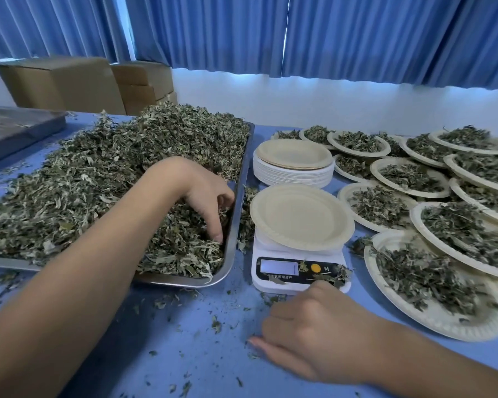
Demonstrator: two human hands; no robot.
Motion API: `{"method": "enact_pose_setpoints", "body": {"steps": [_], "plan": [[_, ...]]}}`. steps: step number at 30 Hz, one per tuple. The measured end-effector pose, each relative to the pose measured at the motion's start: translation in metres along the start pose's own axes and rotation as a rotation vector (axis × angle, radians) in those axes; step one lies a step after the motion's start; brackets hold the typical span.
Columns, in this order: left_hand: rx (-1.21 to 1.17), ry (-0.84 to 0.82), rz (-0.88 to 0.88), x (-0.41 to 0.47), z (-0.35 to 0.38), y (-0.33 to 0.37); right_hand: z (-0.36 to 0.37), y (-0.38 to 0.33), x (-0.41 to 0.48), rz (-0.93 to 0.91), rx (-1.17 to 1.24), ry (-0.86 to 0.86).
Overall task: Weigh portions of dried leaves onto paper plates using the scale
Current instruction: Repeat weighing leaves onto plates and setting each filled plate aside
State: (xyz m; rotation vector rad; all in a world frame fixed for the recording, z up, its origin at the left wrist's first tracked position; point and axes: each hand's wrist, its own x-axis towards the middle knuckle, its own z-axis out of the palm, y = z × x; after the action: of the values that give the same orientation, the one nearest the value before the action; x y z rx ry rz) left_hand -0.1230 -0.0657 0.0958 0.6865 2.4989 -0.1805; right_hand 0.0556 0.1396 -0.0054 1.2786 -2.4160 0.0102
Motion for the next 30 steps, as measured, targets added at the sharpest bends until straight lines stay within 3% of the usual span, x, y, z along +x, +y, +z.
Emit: {"method": "enact_pose_setpoints", "body": {"steps": [8,14,20,30], "plan": [[0.121,0.082,-0.068,0.006,0.01,0.011,-0.002,0.0,0.0,0.005,0.031,-0.023],[-0.005,0.166,-0.033,0.003,0.006,0.001,-0.003,0.0,0.0,0.011,0.022,-0.011],[-0.128,0.479,-0.022,0.002,-0.007,-0.018,-0.004,0.0,0.001,0.01,0.066,-0.019],[-0.389,0.865,-0.099,0.015,-0.008,-0.025,-0.009,0.0,0.002,0.047,0.076,-0.067]]}}
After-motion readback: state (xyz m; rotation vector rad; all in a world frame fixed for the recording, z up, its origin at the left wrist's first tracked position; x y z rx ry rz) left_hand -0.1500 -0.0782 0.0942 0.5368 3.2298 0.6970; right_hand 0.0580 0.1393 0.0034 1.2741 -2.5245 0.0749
